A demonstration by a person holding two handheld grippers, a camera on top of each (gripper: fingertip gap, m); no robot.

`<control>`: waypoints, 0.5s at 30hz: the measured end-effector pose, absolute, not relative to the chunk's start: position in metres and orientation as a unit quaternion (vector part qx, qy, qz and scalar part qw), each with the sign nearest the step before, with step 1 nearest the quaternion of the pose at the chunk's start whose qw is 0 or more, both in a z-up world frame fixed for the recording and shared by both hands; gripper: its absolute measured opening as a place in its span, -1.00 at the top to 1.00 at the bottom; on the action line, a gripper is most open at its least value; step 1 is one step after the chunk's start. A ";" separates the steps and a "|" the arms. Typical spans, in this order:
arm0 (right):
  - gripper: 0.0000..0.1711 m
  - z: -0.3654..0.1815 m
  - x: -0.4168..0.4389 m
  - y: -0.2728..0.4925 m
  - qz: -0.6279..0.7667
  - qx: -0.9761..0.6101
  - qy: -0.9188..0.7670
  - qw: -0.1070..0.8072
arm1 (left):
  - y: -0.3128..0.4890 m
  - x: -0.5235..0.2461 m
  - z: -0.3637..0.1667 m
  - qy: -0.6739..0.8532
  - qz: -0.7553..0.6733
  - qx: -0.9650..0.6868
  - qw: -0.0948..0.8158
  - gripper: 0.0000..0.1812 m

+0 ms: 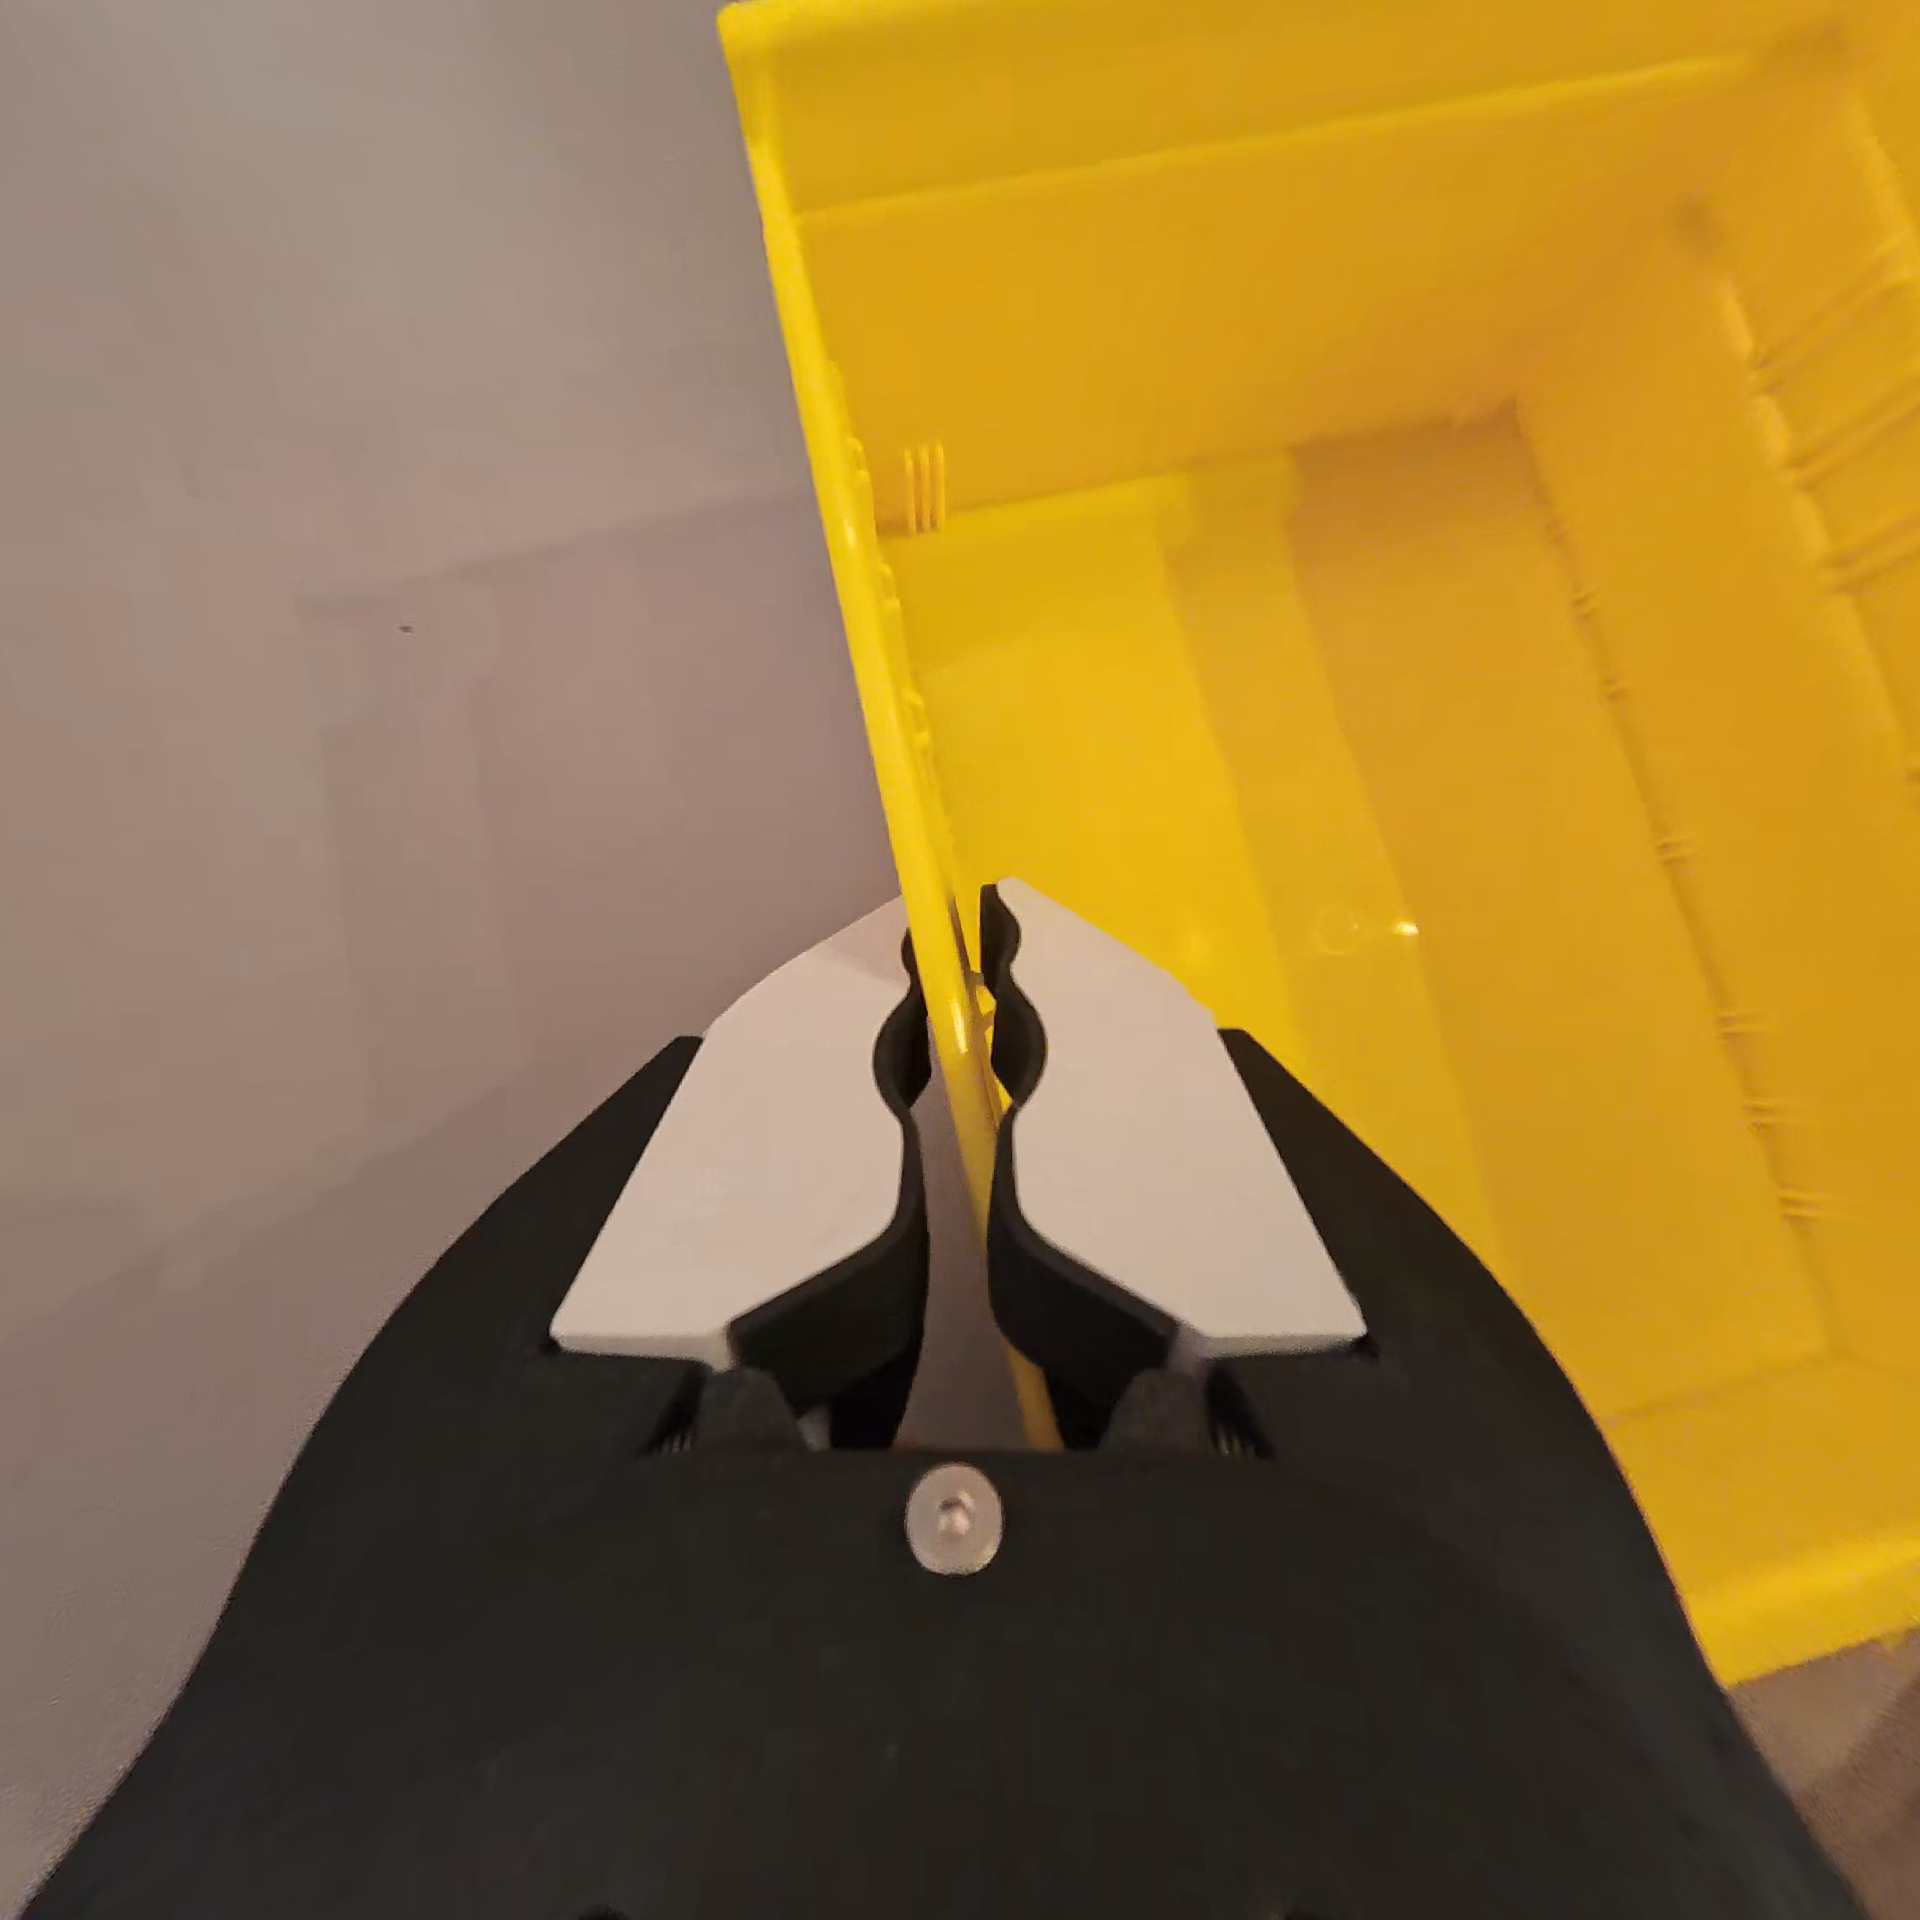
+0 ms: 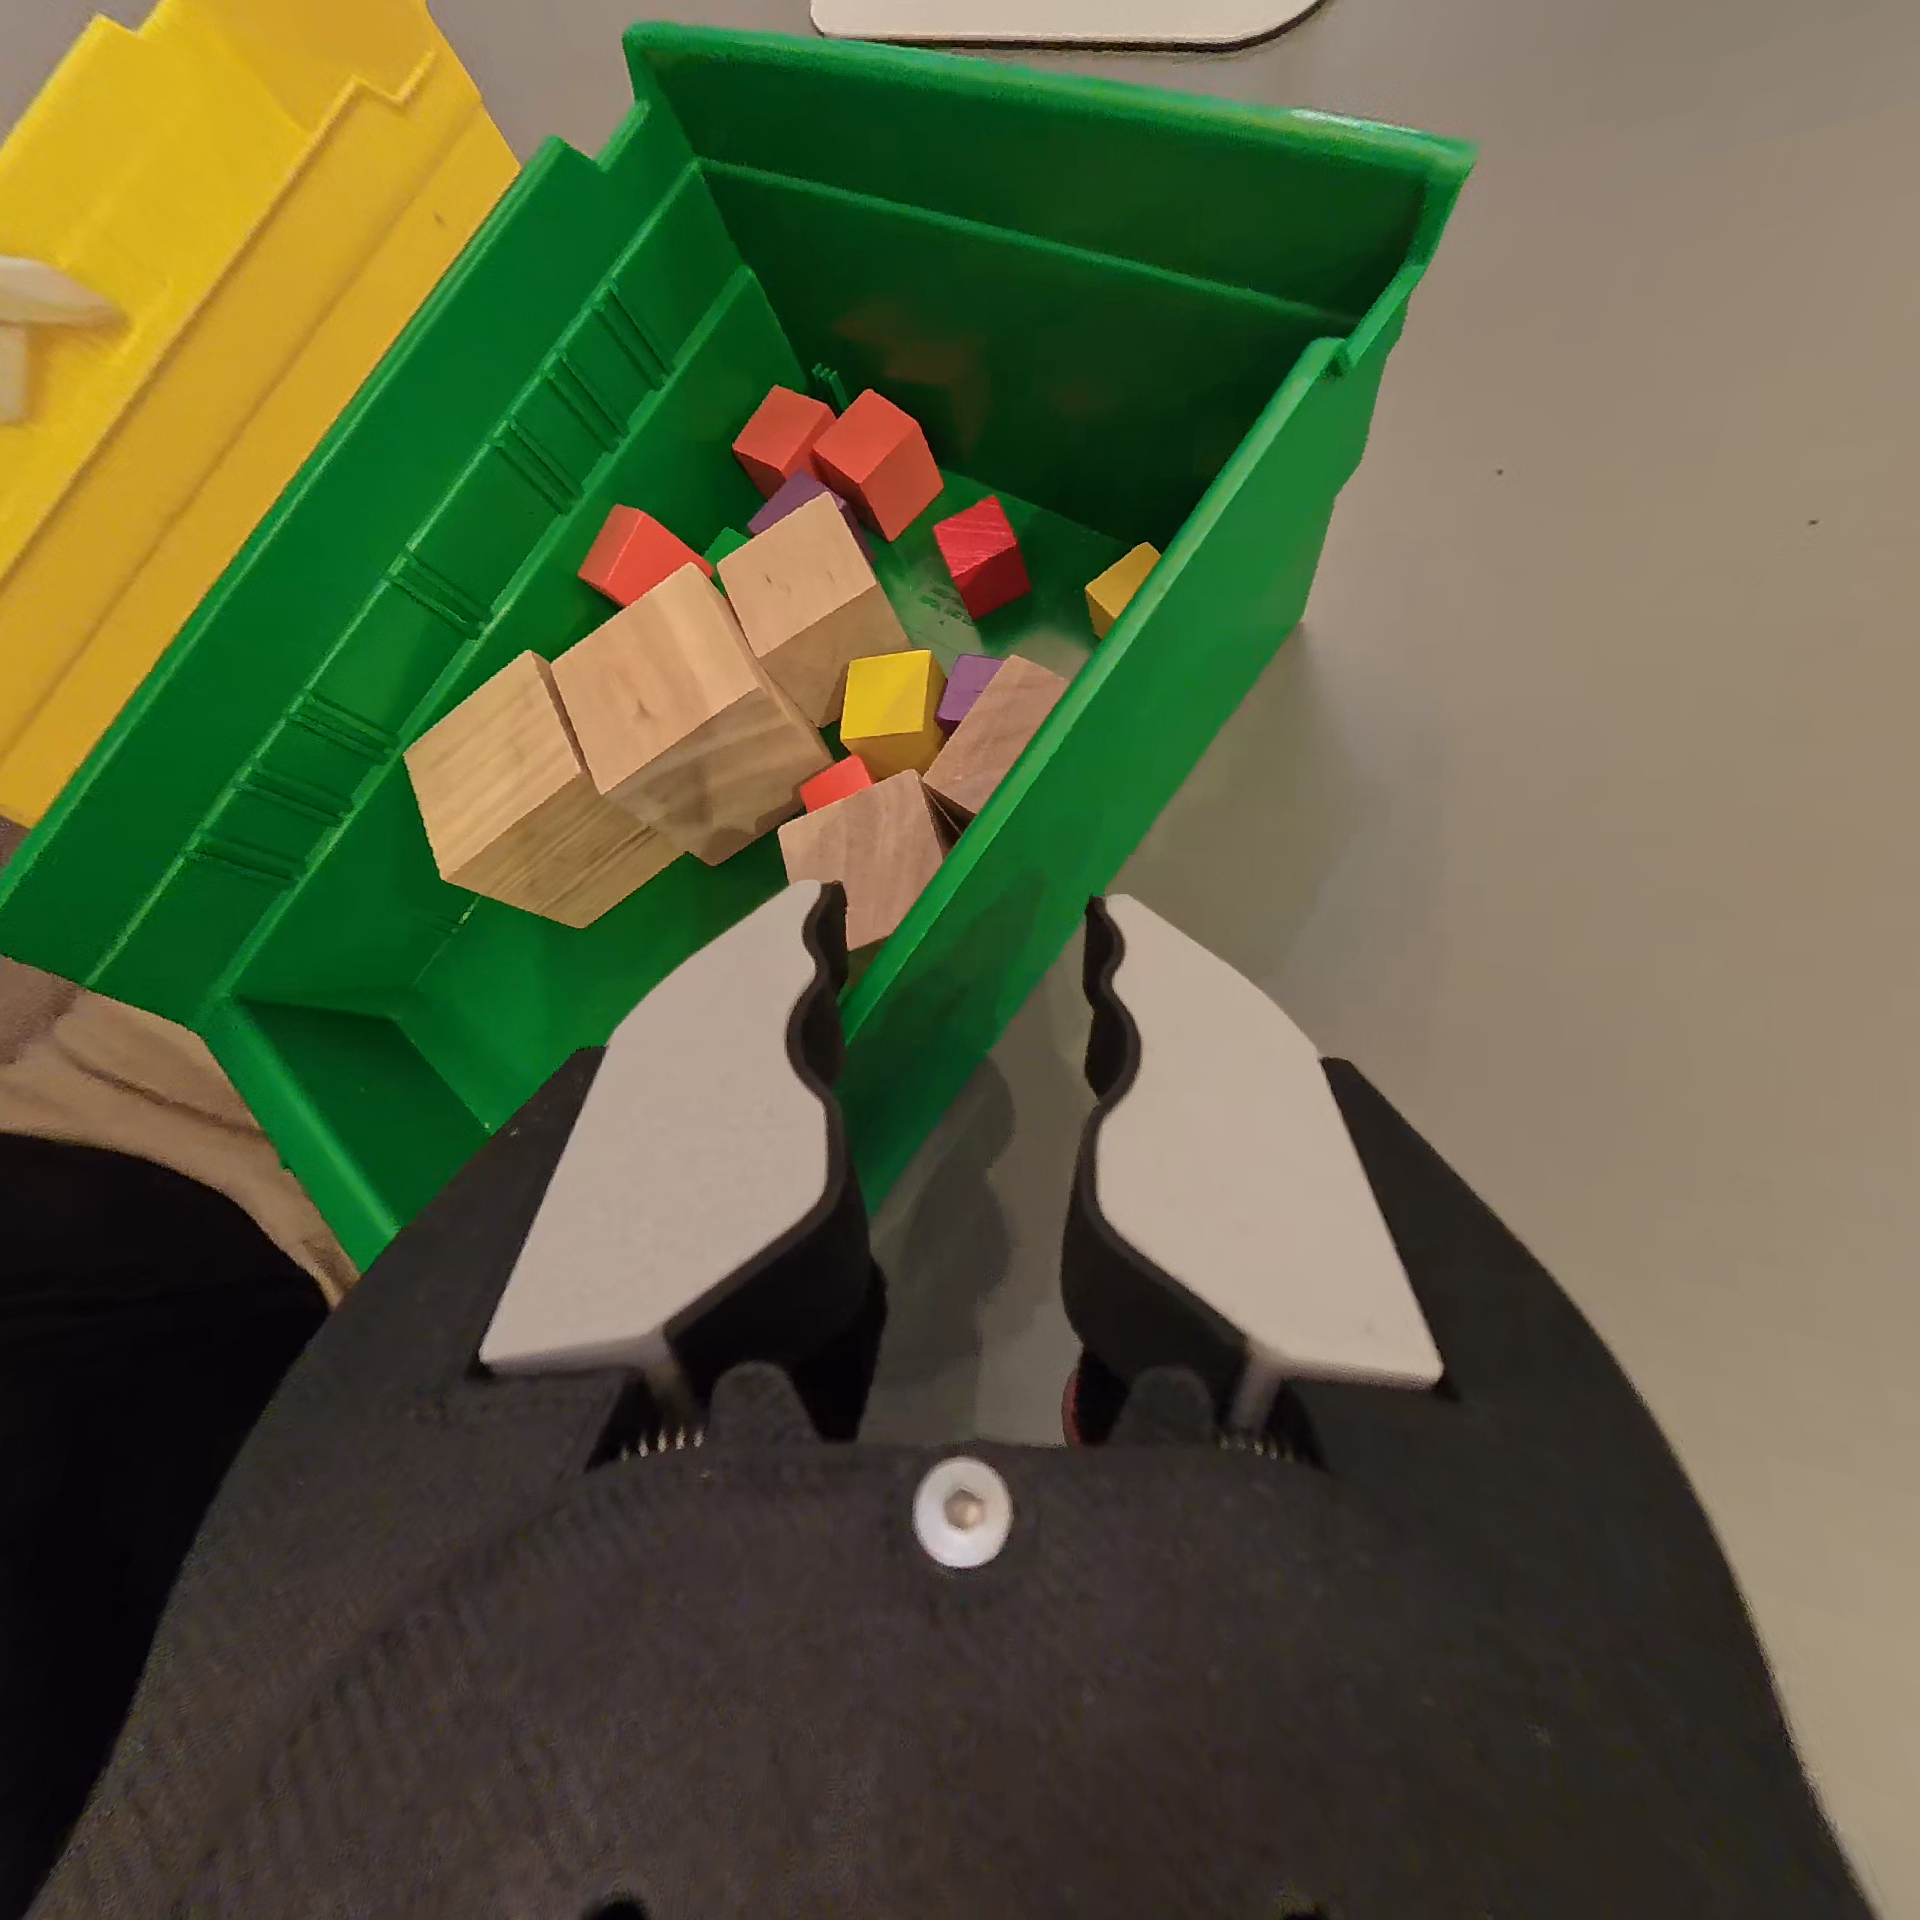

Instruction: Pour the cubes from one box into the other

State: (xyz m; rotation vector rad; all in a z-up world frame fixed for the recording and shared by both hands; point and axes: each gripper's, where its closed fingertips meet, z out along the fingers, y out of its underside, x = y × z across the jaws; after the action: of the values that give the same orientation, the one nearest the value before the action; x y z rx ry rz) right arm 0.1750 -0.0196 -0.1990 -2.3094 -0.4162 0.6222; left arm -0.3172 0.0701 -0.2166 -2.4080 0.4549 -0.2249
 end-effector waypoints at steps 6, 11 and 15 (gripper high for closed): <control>0.73 -0.195 0.148 -0.007 0.258 -0.880 -0.151 0.369 | 0.069 -0.357 -0.179 0.136 -0.111 -0.906 0.385 0.93; 0.75 -0.195 0.102 0.013 0.278 -0.869 -0.173 0.370 | 0.061 -0.407 -0.124 0.086 -0.103 -0.882 0.452 0.92; 0.74 -0.196 0.056 0.034 0.275 -0.866 -0.212 0.359 | 0.045 -0.439 -0.073 0.051 -0.106 -0.852 0.511 0.92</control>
State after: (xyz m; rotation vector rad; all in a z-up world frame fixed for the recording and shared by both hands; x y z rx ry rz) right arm 0.0563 0.0335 -0.1961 -2.2344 -0.5467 0.7094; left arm -0.4393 0.0445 -0.0735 -2.0505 0.1219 -0.2560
